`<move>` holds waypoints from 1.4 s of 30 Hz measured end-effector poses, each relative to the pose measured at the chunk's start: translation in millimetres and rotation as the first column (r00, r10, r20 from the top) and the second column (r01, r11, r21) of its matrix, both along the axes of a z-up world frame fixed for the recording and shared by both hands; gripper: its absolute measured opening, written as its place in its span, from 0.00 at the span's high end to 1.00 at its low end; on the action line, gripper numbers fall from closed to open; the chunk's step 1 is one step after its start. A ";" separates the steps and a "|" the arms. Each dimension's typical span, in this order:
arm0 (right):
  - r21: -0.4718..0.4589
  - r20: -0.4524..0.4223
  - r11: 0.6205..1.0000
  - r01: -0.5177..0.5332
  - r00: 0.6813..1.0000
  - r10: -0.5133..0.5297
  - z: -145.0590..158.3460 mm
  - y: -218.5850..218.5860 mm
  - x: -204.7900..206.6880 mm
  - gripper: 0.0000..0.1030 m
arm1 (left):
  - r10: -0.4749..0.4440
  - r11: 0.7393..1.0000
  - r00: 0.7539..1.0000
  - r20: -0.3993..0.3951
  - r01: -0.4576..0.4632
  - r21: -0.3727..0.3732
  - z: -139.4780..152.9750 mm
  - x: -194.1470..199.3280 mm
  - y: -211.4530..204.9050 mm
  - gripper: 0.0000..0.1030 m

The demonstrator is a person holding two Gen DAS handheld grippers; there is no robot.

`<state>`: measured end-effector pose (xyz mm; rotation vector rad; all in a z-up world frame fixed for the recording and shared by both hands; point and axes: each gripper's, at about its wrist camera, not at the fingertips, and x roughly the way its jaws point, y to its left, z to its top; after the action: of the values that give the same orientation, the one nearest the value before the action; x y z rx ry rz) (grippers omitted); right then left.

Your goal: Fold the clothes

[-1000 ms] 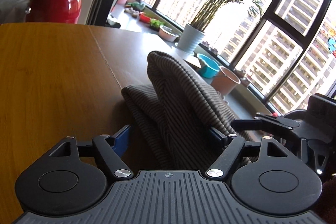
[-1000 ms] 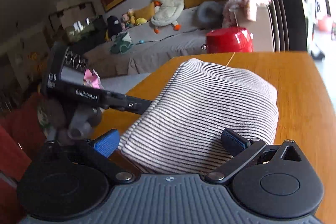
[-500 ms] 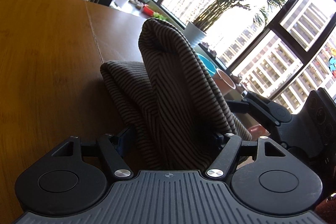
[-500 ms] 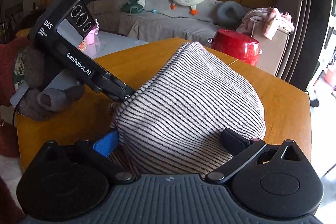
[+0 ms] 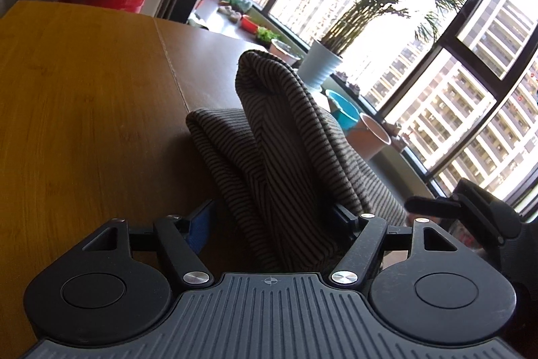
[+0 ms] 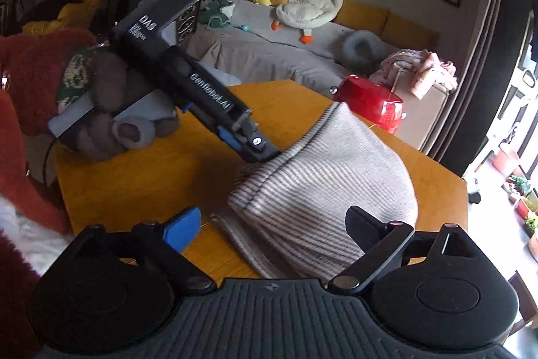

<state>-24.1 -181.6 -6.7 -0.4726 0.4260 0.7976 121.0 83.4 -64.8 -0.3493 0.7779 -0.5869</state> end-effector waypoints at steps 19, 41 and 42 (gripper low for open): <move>0.514 -0.371 0.816 0.264 0.926 -0.066 62.0 -45.7 91.0 0.85 | -0.063 0.998 0.998 0.031 0.063 -0.020 0.6 -5.4 -5.5 0.58; 0.278 -0.279 0.948 0.157 0.957 -0.076 -1.5 28.1 78.6 0.73 | 0.080 0.997 0.989 0.124 -0.082 0.011 45.8 -13.8 38.0 0.47; 0.251 -0.238 0.958 0.138 0.968 -0.077 -1.9 33.9 71.8 0.71 | 0.075 0.997 0.986 0.150 -0.076 -0.001 54.9 -13.4 35.2 0.47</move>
<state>47.7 -147.7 -8.6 -0.1057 0.5421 0.7911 107.6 118.6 -9.9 -0.3251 0.6182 -0.5335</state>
